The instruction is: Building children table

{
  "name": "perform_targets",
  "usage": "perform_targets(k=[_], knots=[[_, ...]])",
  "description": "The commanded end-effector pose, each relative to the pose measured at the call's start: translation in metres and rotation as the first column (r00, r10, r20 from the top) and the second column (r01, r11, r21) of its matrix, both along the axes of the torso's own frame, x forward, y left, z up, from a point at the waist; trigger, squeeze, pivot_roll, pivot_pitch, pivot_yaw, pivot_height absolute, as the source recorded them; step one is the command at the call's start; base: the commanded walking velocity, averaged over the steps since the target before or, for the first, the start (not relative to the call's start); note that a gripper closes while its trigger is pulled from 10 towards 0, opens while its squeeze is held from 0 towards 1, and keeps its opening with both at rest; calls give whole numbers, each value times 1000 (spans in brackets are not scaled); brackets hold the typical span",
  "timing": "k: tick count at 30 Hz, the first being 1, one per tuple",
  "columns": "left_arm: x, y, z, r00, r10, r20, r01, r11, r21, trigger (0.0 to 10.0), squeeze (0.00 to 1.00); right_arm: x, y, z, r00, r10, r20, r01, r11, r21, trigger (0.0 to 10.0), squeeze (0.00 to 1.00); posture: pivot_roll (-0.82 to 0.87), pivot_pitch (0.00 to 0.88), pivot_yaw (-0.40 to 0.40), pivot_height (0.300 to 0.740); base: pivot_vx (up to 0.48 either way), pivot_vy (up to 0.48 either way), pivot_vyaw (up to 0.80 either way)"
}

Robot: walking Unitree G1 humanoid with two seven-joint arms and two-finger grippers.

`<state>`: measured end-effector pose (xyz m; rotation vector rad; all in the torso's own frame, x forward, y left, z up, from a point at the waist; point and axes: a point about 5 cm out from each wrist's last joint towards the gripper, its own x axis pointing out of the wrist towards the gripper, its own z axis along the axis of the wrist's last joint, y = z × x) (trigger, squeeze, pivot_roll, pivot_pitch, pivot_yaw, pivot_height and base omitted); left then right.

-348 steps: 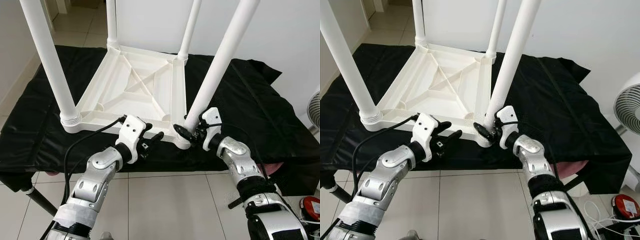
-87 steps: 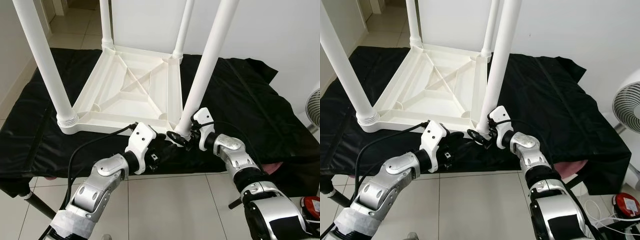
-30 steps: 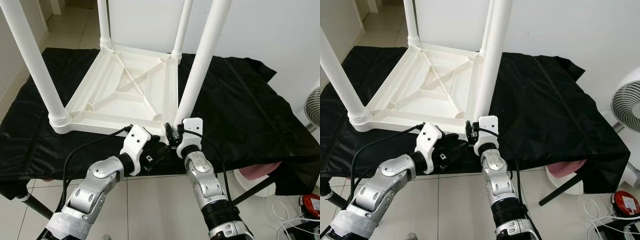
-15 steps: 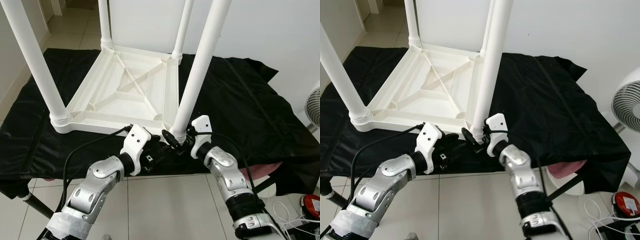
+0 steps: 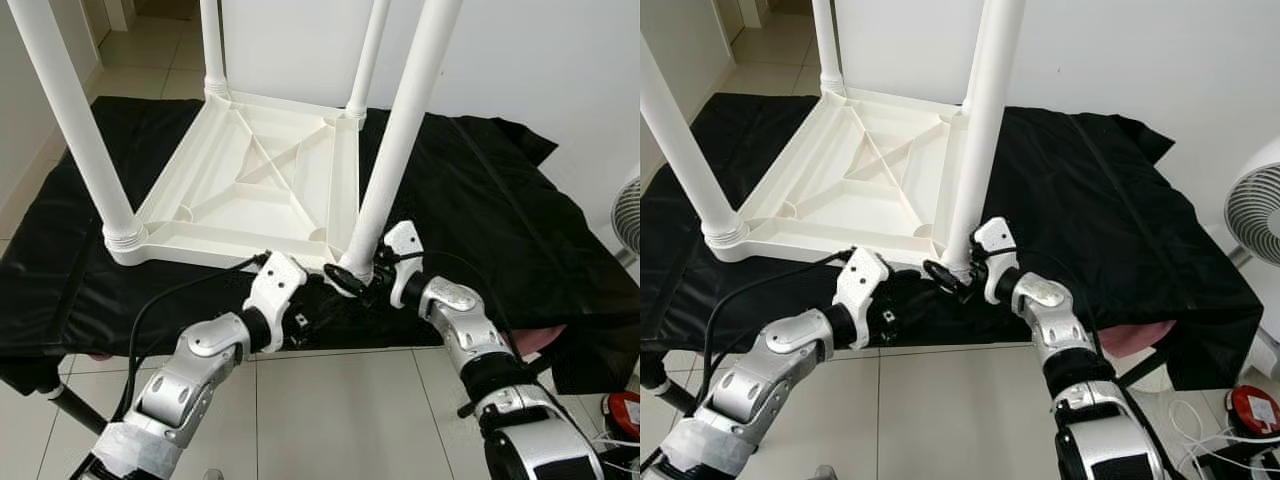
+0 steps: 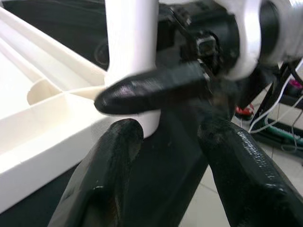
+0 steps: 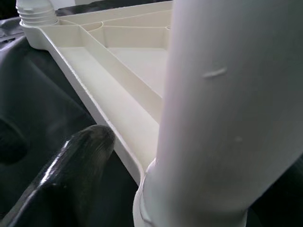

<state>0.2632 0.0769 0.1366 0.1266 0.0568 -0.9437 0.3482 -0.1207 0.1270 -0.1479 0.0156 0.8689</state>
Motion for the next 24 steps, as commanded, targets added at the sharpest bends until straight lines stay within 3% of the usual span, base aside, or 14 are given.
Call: perform_targets(k=[1,2,3,4,5,14,15,16,17,24], knots=[[-6,-4,-1,996,-88,-12,88,996,19,10000,0,1,-6,-5,1000,-7,-18,7,1000,-25,4392,0,76,0,-73,740,0,0,0],[-6,-4,0,996,-87,-10,88,996,19,10000,0,3,-7,-5,1000,-5,-23,5,1000,-28,4392,0,76,0,-73,740,0,0,0],[-6,-3,0,996,-86,-8,87,996,21,10000,0,3,-7,-6,1000,-4,-23,4,1000,-31,1765,0,79,0,-72,740,0,0,0],[-6,-3,0,996,-86,-6,86,996,23,10000,0,4,-8,-6,1000,0,-23,-1,1000,-30,1765,0,79,0,-72,740,0,0,0],[-6,-2,1,997,-83,-5,83,996,24,10000,0,4,-9,-6,1000,2,-23,-2,999,-32,0,0,81,0,-73,740,0,0,0],[-5,2,2,998,-68,1,68,997,30,10000,0,3,-17,-10,999,-3,-46,3,1000,-15,0,0,89,0,-80,740,0,0,0],[-5,2,2,998,-65,4,65,997,30,10000,0,3,-18,-11,999,-6,-49,6,1000,-10,9294,0,88,0,-84,740,0,0,0],[-5,2,2,998,-65,4,65,997,30,10000,0,3,-18,-11,999,-6,-49,6,1000,-10,9294,0,88,0,-84,740,0,0,0],[-5,2,3,998,-61,5,61,998,28,10000,0,3,-18,-12,998,-14,-56,14,1000,5,10000,0,87,0,-87,740,0,0,0],[-6,0,2,999,-54,1,54,998,19,10000,0,1,-16,-11,997,-41,-65,45,997,56,10000,0,81,0,-91,740,0,0,0]])
